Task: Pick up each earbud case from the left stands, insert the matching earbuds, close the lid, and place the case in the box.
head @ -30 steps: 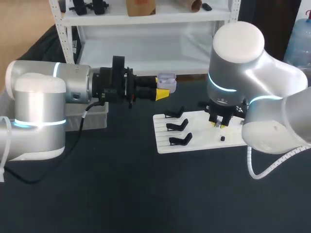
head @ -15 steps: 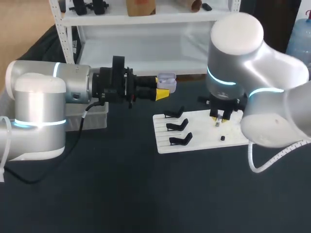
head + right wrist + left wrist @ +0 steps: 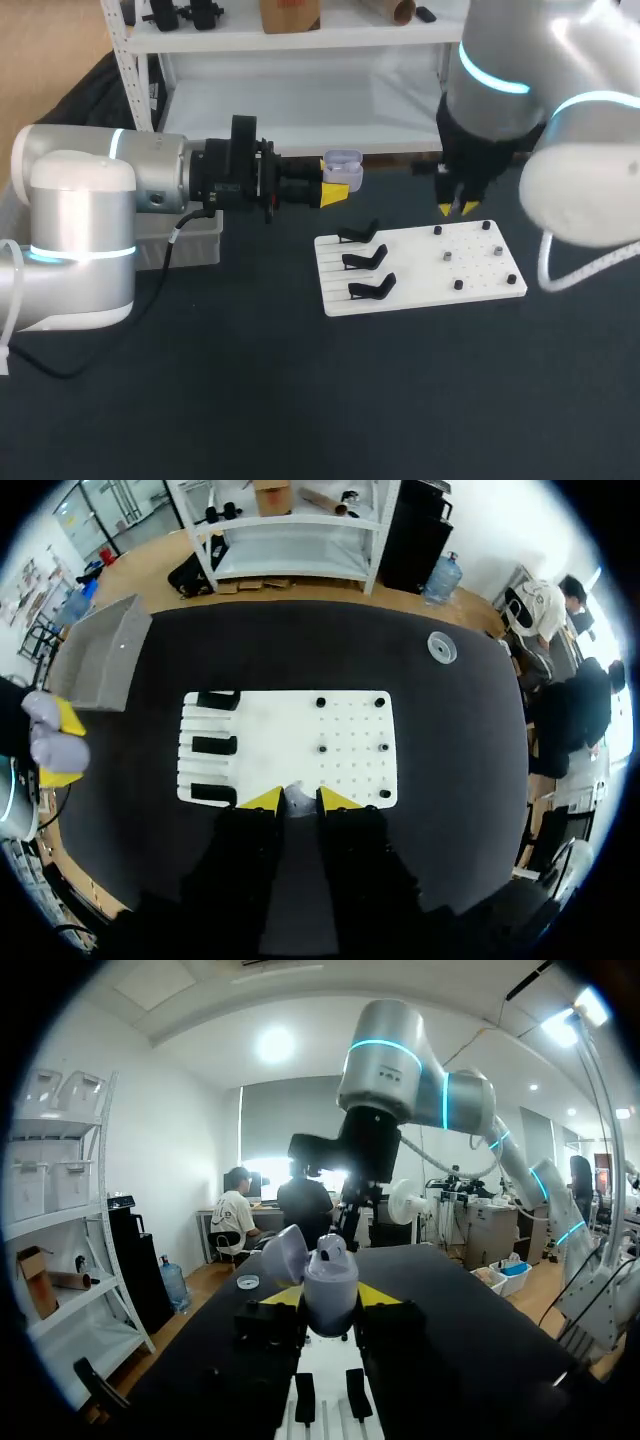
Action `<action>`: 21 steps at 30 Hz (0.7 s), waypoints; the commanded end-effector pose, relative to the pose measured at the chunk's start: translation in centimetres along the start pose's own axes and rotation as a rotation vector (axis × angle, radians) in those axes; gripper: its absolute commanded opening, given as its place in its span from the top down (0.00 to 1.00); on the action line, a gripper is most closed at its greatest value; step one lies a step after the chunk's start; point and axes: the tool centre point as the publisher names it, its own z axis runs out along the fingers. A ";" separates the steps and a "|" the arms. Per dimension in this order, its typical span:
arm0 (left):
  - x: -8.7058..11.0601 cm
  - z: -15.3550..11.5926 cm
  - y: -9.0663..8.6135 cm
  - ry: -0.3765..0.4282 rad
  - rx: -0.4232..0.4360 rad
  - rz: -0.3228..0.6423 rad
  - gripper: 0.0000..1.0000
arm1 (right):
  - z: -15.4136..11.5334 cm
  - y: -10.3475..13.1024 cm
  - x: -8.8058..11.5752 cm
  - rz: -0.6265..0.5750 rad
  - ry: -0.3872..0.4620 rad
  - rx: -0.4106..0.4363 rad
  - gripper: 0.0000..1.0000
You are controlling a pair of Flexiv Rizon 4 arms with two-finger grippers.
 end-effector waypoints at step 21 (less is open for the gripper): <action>0.0 0.0 0.0 -0.002 0.000 0.001 1.00 | -10.4 10.1 -0.2 -0.302 -0.065 -0.178 1.00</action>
